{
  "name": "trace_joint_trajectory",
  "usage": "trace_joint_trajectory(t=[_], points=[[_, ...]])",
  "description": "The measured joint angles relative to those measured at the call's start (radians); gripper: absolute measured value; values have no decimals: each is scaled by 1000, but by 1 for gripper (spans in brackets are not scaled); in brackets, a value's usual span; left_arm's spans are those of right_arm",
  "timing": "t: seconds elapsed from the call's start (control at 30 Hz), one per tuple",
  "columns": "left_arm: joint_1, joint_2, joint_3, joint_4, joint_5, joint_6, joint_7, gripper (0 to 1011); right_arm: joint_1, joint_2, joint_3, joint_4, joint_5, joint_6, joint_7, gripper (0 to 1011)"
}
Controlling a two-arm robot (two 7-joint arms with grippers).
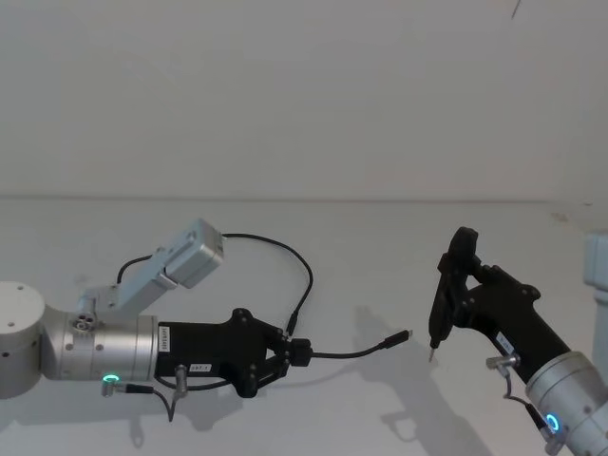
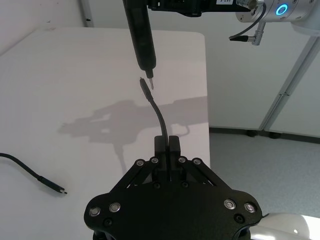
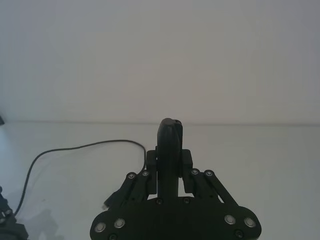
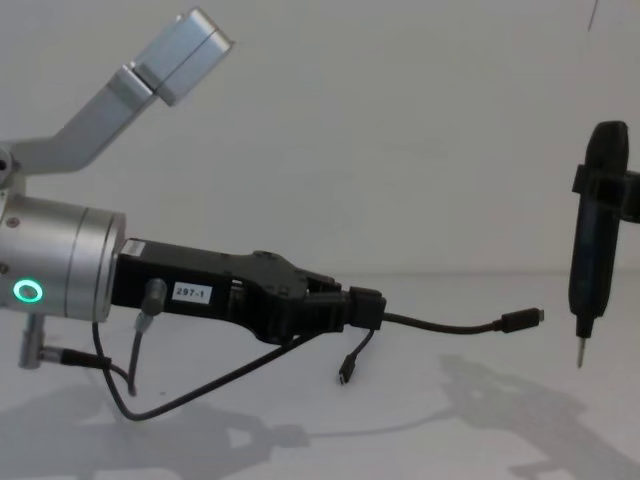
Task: Pick up the data cable with the one hand.
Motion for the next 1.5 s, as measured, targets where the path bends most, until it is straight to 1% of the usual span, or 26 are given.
trace_joint_trajectory(t=[0.07,0.37,0.77,1.17,1.33,1.5], points=[[1,2,0,-3,-1,1,-1,40,0,-2,3,-8,14,24,0,279],[2,7,-1,-11,-3,5,-3,40,9,-13,9,-28,59,86,0,279],[3,9,-1,-15,-4,6,-4,40,37,-36,15,-34,95,108,-16,279],[4,10,-1,-17,-4,7,-5,40,64,-52,27,-38,153,175,-42,279],[4,10,-1,-18,-4,7,-5,40,69,-54,29,-38,166,181,-46,279],[4,11,-1,-18,-4,7,-5,40,70,-54,29,-37,169,173,-47,279]])
